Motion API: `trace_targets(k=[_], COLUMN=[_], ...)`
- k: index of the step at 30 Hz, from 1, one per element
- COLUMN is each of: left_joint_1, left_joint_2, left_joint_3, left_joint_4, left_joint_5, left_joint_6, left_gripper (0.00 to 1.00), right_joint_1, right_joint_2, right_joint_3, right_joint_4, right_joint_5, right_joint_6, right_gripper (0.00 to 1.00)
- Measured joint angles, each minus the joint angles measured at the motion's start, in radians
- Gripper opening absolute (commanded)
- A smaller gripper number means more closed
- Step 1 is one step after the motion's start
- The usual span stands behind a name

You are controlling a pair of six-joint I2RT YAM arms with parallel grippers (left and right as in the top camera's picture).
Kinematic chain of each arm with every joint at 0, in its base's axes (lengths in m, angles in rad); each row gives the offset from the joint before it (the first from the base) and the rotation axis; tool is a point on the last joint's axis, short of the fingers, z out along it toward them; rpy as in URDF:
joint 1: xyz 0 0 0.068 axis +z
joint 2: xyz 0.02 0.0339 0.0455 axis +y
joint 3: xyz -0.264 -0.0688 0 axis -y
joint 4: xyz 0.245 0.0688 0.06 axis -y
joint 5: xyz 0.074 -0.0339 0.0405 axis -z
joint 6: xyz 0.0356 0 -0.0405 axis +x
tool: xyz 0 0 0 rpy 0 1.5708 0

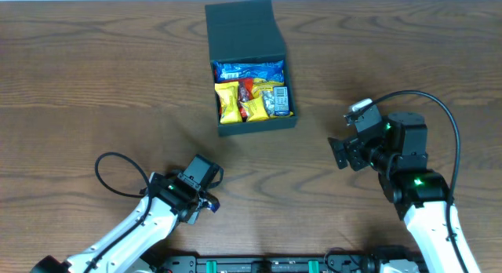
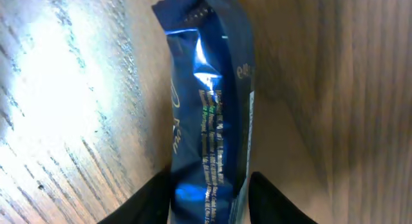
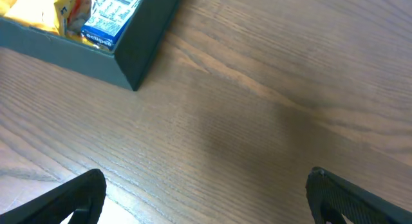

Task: Pack container
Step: 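Carry the dark blue bar up to the box's front left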

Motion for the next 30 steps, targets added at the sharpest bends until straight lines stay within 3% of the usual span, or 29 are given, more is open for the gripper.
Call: trace_targets(k=[8, 20, 30], left_joint_1=[0.000, 0.000, 0.000], left_joint_2=[0.002, 0.008, 0.012], left_joint_3=[-0.006, -0.009, 0.045], left_joint_4=[0.059, 0.114, 0.119], left_joint_5=[0.000, 0.004, 0.031], left_joint_6=[0.061, 0.109, 0.175], left_gripper=[0.13, 0.06, 0.06], right_joint_1=[0.000, 0.000, 0.000], right_joint_2=[0.000, 0.000, 0.000], right_joint_3=[0.000, 0.000, 0.000], right_joint_4=[0.000, 0.000, 0.000], right_joint_5=[0.000, 0.000, 0.000], right_joint_6=[0.000, 0.000, 0.000], right_gripper=[0.99, 0.99, 0.99])
